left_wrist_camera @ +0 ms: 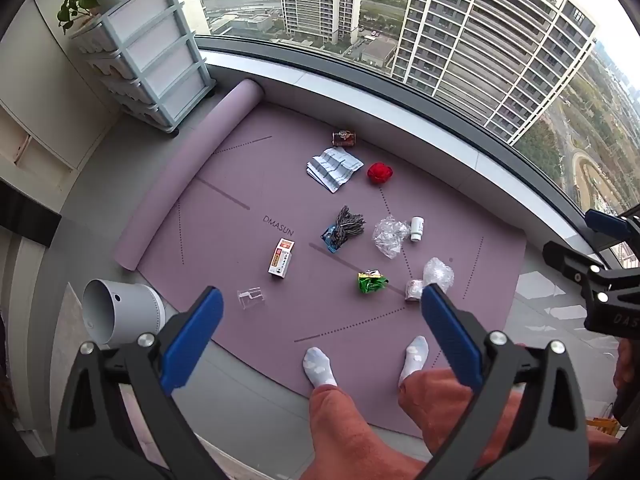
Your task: Collect trash
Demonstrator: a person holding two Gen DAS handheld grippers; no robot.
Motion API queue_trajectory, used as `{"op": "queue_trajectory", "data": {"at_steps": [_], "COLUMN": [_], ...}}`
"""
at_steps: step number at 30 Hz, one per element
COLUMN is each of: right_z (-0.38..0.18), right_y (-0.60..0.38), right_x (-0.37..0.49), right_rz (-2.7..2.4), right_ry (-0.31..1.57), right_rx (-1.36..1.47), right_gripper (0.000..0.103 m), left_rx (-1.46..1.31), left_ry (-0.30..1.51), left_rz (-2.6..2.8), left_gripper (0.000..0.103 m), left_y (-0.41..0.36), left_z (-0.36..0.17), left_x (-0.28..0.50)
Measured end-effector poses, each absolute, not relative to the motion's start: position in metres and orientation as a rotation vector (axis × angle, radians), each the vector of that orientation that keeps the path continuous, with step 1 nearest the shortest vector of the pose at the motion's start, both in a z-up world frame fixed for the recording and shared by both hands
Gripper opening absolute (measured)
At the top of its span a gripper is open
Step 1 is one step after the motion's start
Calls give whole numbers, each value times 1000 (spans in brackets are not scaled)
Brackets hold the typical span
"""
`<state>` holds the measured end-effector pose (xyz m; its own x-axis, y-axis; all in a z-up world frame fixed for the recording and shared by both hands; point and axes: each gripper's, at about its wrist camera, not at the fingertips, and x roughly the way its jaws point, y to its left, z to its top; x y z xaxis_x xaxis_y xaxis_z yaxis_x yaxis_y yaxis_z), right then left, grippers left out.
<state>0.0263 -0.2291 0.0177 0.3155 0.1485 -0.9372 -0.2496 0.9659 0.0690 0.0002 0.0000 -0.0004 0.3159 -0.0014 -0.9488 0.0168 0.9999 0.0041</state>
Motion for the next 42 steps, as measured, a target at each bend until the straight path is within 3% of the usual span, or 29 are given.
{"op": "queue_trajectory", "data": {"at_steps": [42], "right_z": [17], "right_y": [-228], "right_x": [27], "right_rz": [257], "right_ry": [1222], "right_rx": [-100], "right_gripper": [96], "left_rx": [13], "left_ry": [1246], "left_rz": [-12], "left_gripper": [99], "left_y": [-6], "left_z": [2], "left_x": [0]}}
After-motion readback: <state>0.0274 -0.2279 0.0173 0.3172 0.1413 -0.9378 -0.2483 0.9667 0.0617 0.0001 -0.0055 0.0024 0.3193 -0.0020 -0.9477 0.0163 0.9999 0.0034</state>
